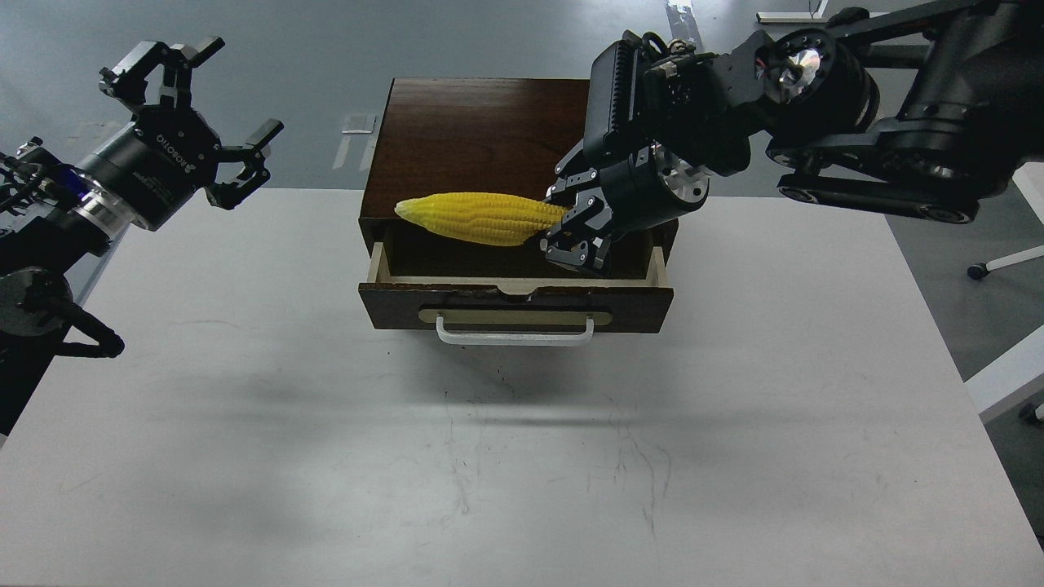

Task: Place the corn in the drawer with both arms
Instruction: 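Lift the corn with the right gripper and carry it over the drawer, then lower the corn into the open drawer and open the right gripper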

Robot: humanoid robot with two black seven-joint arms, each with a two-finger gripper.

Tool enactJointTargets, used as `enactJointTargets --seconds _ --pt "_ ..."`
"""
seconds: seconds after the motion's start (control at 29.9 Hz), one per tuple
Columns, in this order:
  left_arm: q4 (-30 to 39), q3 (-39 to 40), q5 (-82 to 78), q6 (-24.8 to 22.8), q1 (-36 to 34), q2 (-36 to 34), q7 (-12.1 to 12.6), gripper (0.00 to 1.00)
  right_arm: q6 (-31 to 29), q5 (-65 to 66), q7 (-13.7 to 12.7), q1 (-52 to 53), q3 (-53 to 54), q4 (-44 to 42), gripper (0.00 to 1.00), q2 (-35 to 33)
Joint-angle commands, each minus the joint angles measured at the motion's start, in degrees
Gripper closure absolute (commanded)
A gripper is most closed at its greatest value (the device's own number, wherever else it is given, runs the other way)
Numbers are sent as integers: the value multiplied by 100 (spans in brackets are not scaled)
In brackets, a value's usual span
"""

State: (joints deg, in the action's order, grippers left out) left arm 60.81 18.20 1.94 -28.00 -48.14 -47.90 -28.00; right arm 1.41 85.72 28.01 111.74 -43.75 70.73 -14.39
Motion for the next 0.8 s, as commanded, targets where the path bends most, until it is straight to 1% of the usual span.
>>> enactJointTargets --seconds 0.0,0.13,0.27,0.33,0.37,0.4,0.47,0.54,0.6,0.7,0.77 --pt "27 -1 0 0 15 -26 0 2 184 15 -1 -56 -143 -102 99 50" --pt "27 8 0 0 15 -70 0 2 193 15 -1 -188 -195 -270 97 50" --pt "36 8 0 0 15 -70 0 2 193 6 -1 -205 -319 -287 86 41" --pt "36 8 0 0 15 -70 0 2 193 -12 -1 -249 -336 -296 63 24" --pt "36 8 0 0 15 -70 0 2 202 -29 -1 -284 -336 -287 59 24" --pt "36 8 0 0 15 -70 0 2 202 -29 -1 -284 -336 -287 59 23" --pt "45 8 0 0 15 -70 0 2 202 -38 -1 -319 -336 -296 55 23" --pt "45 8 0 0 15 -70 0 2 211 -64 -1 -328 -336 -287 41 23" --pt "62 8 0 0 15 -70 0 2 211 -64 -1 -328 -336 -296 40 23" --pt "71 8 0 0 15 -70 0 2 211 -64 -1 -328 -336 -287 34 15" --pt "71 8 0 0 15 -70 0 2 211 -64 -1 -328 -336 -287 32 15"
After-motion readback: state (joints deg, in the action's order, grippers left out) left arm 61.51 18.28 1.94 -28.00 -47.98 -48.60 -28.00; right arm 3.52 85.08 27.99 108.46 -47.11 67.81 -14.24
